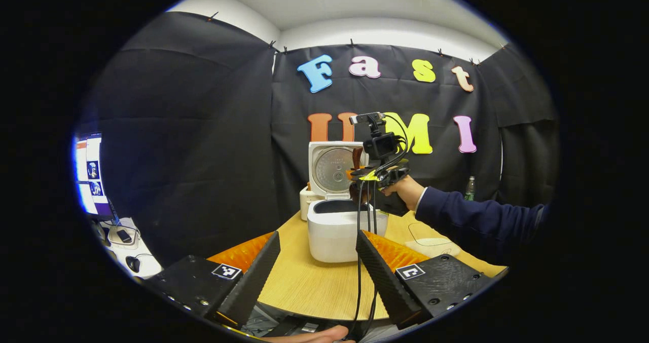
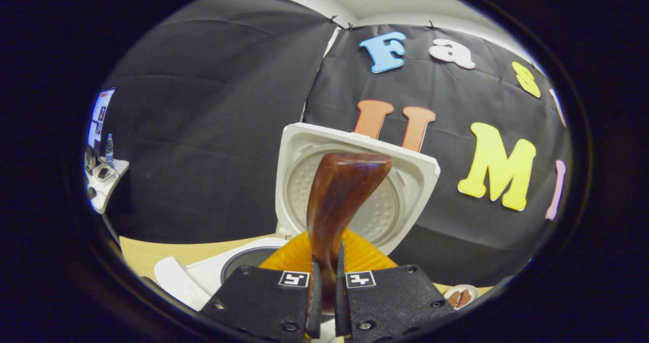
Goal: Close the left gripper, press the button to open the rice cooker; take a wooden spoon from the chopstick holder with the right hand, scoop a spoonful of rice and pour it into the rice cooker, then put the wooden spoon back into the chopstick holder.
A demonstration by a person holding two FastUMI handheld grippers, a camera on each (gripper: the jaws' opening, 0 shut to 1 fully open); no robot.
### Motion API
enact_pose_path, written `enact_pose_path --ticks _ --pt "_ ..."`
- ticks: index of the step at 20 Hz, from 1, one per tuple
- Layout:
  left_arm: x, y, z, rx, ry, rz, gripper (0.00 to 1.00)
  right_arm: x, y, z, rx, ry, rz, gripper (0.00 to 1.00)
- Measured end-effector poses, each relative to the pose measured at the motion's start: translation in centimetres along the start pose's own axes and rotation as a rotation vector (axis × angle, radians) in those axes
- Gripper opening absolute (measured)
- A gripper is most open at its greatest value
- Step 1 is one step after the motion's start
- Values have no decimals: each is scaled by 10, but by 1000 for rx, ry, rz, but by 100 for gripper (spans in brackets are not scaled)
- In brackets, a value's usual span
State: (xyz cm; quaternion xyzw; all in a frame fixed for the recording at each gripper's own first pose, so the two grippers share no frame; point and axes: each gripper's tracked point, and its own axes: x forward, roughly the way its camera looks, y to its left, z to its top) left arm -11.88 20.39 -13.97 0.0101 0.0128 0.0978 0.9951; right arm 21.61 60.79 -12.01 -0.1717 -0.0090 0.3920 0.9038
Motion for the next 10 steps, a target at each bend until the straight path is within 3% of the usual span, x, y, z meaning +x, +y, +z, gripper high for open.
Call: enact_pose_path --ticks 10 --pt "8 -44 12 -11 -33 -33 95 -98 -65 22 137 -42 -53 16"
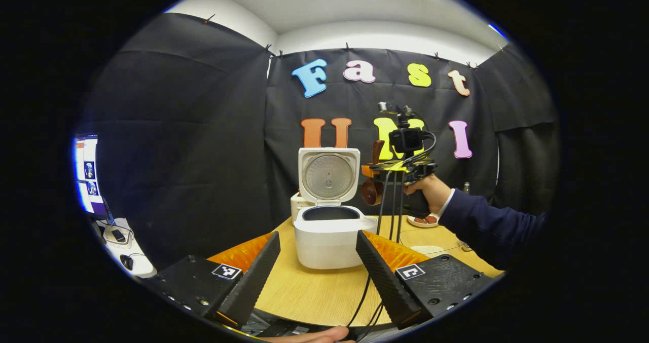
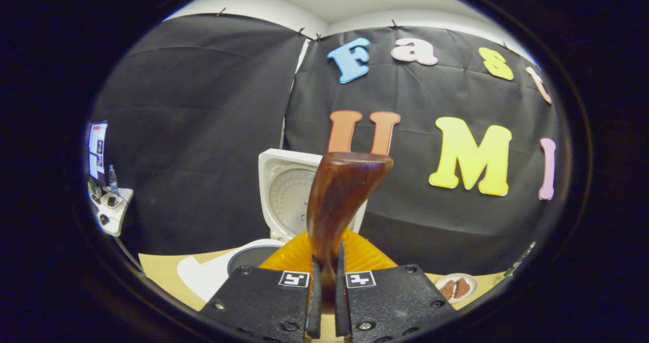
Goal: Close the left gripper, press the button to open the rice cooker; take a wooden spoon from the chopstick holder with the right hand, scoop a spoonful of rice and pour it into the rice cooker, then put the wooden spoon back into the chopstick holder.
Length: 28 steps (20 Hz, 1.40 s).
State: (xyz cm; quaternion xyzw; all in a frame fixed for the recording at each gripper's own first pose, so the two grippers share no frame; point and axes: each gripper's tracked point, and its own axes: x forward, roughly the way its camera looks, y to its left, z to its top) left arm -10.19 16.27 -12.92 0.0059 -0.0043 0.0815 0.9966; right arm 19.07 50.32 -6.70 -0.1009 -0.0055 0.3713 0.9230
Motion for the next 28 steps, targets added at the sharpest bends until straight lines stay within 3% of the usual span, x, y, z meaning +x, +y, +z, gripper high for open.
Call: enact_pose_path --ticks 7,11,17,22,28 --pt "27 -68 11 36 -43 -90 95 -111 -80 8 52 -40 -137 15" --pt "44 -110 15 20 -53 -167 95 -182 -144 2 72 -57 -270 16" --pt "69 -146 19 4 -67 -216 95 -273 -219 -5 97 -60 -428 17" --pt "84 -157 23 -19 -84 -222 95 -319 -247 -21 103 -27 -521 13" --pt "88 -146 11 14 -62 -191 95 -317 -262 -64 204 4 -511 15"
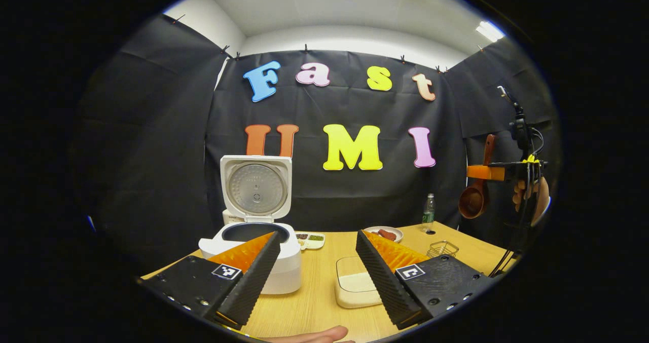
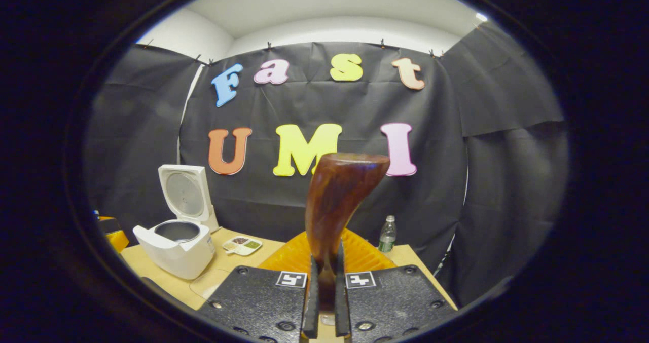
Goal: Close the left gripper, press the button to open the rice cooker; take a wooden spoon from the chopstick holder with the right hand, scoop a spoonful of rice and pour it into the rice cooker, then put the wooden spoon back into the chopstick holder.
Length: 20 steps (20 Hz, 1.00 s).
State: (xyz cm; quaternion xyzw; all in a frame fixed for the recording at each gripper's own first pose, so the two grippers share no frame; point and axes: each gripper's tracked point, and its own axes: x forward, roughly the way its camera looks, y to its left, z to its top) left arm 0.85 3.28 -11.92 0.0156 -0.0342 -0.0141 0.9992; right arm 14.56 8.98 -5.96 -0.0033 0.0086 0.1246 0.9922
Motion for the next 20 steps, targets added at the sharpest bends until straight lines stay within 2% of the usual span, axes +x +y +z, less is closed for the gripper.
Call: enact_pose_path --ticks 2,6,9,12,14,16,17,20 --pt "-2 9 -3 4 8 19 95 19 -1 -26 28 48 8 16" --pt "-5 17 -7 -24 13 24 95 52 -13 -80 19 139 -33 16" --pt "6 18 -6 -20 37 9 95 65 -20 -97 24 146 -44 16" --pt "22 27 -1 -3 38 37 95 74 -35 -106 34 128 -67 17" --pt "36 29 3 -33 34 43 95 77 -44 -117 44 134 -72 18" --pt "49 25 6 -83 43 17 95 76 -50 -125 65 154 -70 19" --pt "56 28 10 -101 43 15 95 72 -58 -122 50 145 -83 22" --pt "75 40 29 -116 28 26 95 54 -75 -101 32 78 -109 56"
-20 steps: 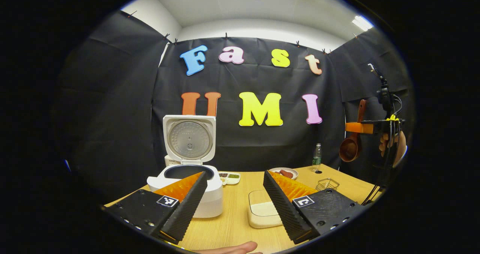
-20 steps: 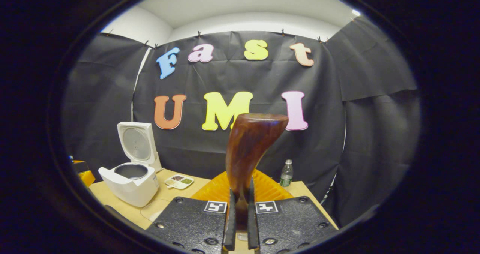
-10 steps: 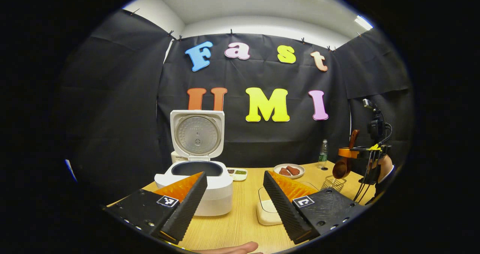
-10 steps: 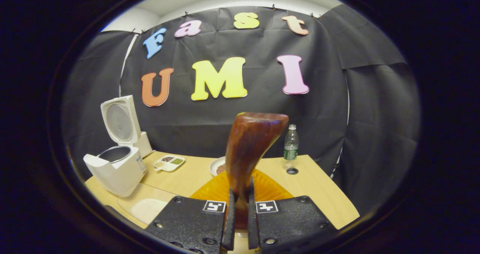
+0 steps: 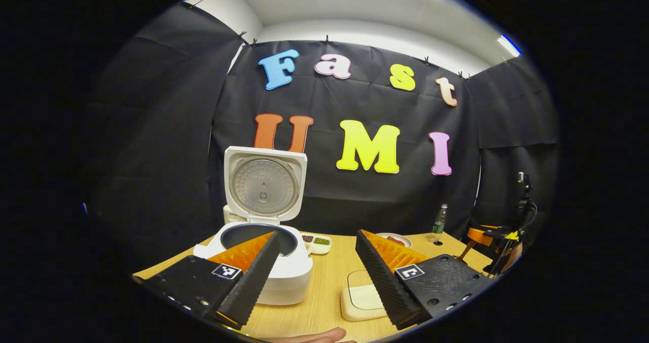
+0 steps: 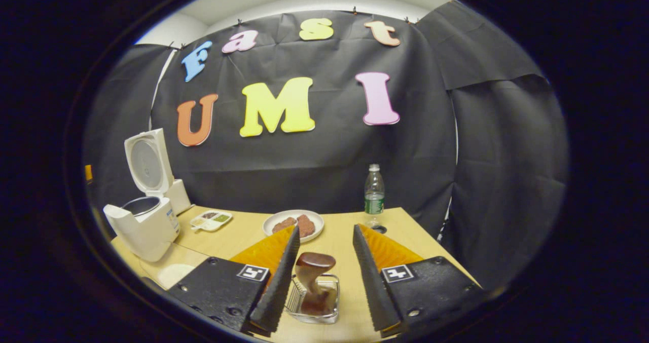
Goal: Close the left gripper, press the button to open the rice cooker; take a wooden spoon from the chopstick holder with the right hand, scoop a spoonful of rice and pour it into the rice cooker, then put the wooden spoon back into the chopstick holder.
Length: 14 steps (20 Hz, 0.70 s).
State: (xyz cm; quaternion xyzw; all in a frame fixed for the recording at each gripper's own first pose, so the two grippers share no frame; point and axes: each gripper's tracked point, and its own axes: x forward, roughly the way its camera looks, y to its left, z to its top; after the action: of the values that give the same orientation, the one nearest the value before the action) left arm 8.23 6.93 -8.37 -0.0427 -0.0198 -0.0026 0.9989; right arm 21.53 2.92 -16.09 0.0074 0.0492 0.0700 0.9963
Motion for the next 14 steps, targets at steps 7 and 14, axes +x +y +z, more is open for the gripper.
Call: enact_pose_path --ticks 7,14 --pt "41 16 51 17 -37 28 93 -49 -32 23 -41 -63 -68 98" --pt "85 23 115 55 -72 17 93 -80 -31 35 -39 -94 -55 98"
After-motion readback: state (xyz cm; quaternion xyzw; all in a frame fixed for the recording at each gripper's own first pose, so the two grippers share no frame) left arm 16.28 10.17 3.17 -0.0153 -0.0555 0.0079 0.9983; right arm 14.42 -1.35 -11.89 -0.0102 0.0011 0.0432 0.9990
